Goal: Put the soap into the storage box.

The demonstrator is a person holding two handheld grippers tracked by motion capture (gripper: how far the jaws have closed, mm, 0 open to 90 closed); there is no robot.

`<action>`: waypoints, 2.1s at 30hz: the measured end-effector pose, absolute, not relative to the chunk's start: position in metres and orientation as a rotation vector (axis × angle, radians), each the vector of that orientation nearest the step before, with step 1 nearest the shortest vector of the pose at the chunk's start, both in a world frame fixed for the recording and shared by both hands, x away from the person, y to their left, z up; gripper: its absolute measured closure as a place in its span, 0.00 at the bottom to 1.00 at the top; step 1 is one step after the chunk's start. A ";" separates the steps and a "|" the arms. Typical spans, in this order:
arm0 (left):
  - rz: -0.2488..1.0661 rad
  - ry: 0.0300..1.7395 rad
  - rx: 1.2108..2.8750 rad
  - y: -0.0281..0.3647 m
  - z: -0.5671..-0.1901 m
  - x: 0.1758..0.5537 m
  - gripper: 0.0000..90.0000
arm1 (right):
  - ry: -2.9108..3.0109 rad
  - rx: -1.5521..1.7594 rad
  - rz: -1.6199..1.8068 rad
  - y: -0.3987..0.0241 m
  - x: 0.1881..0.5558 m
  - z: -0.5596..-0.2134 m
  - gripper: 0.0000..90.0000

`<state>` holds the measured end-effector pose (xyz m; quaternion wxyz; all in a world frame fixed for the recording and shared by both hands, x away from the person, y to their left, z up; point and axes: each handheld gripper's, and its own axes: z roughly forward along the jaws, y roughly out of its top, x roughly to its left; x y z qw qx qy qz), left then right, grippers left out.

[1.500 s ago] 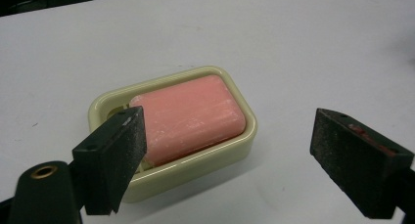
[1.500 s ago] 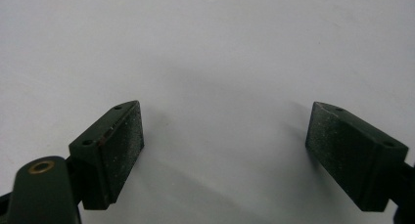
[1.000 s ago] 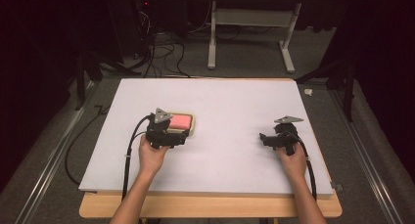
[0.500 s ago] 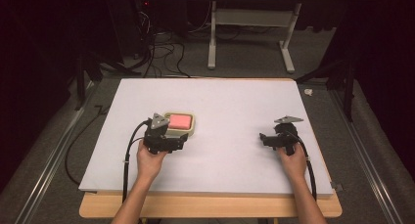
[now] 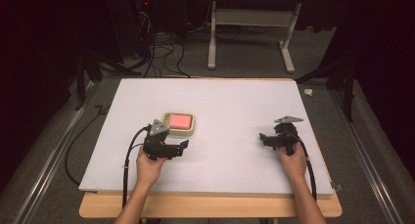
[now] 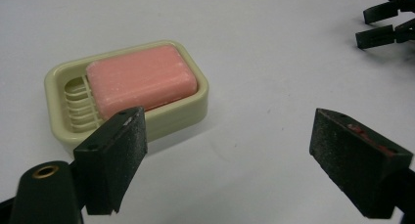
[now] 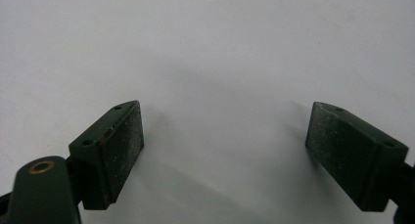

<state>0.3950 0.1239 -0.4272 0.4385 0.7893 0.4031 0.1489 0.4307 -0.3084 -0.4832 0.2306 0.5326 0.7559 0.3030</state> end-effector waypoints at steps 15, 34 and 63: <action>0.317 0.981 1.989 0.117 -0.440 0.386 0.17 | 2.079 1.465 0.833 -0.308 0.431 -0.483 0.16; 0.285 0.958 2.062 0.101 -0.460 0.380 0.17 | 2.079 1.464 0.833 -0.308 0.431 -0.483 0.16; 0.322 0.960 2.137 0.087 -0.480 0.379 0.17 | 2.076 1.466 0.834 -0.308 0.431 -0.483 0.16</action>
